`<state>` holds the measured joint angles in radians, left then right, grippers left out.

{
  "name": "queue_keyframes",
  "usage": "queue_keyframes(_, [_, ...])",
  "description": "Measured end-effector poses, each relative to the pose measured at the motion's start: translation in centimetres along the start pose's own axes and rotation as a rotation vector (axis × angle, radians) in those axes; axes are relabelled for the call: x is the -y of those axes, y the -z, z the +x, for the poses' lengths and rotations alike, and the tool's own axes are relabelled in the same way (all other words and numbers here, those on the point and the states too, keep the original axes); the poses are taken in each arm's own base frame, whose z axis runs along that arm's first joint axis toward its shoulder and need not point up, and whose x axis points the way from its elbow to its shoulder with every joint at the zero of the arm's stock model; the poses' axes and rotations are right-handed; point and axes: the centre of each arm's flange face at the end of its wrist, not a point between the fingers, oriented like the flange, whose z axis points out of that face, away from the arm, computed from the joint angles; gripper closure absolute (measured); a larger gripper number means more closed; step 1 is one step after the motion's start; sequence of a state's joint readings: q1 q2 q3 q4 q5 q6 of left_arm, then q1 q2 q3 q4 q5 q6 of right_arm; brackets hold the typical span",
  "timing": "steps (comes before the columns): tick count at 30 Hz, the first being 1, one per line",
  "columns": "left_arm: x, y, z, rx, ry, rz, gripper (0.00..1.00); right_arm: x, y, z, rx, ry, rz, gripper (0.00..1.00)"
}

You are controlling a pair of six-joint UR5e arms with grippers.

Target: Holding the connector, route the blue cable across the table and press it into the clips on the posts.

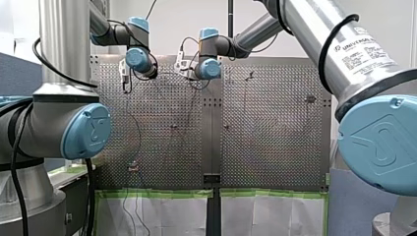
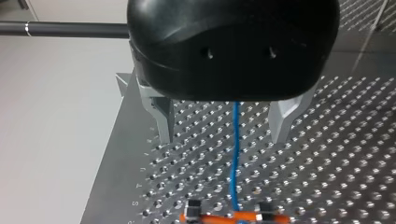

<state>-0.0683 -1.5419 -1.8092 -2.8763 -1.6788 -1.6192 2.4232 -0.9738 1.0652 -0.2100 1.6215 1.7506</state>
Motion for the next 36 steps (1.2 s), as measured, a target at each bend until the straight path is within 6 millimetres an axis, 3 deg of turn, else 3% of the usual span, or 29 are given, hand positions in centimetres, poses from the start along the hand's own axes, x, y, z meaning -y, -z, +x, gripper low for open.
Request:
queue_keyframes(8, [0.5,-2.3,1.2,0.008,0.002,-0.013,0.00,-0.1,0.0,0.0,-0.001,0.000,-0.003,1.00])
queue_keyframes(10, [0.6,-2.5,1.5,0.003,0.004,-0.010,0.05,-0.1,0.0,0.0,-0.001,0.000,-0.003,1.00])
queue_keyframes(12, [0.6,-2.6,1.7,0.000,0.011,-0.009,0.33,-0.1,0.0,0.0,-0.001,0.000,-0.003,1.00])
queue_keyframes(13, [0.6,-2.6,1.7,0.000,0.018,-0.008,0.33,-0.1,0.0,0.0,-0.001,0.000,-0.003,1.00])
queue_keyframes(15, [0.7,-2.6,1.8,0.002,0.031,-0.007,0.49,-0.1,0.0,0.0,0.000,0.000,-0.002,1.00])
queue_keyframes(18, [0.7,-2.7,1.7,0.006,0.056,-0.001,0.56,-0.1,0.0,0.0,0.001,0.000,-0.002,1.00])
queue_keyframes(19, [0.7,-2.7,1.7,0.008,0.065,0.001,0.84,-0.1,0.0,0.0,0.001,0.000,-0.002,1.00])
queue_keyframes(20, [0.7,-2.7,1.7,0.008,0.072,0.000,0.99,-0.1,0.0,0.0,0.001,0.000,-0.002,1.00])
queue_keyframes(27, [0.4,-2.6,2.1,-0.001,0.115,-0.021,0.99,-0.1,0.0,-0.1,0.006,0.000,-0.002,1.00])
queue_keyframes(36, [-0.1,-0.9,5.0,-0.060,0.091,-0.069,0.99,0.3,0.4,-0.6,0.028,-0.006,-0.014,1.00])
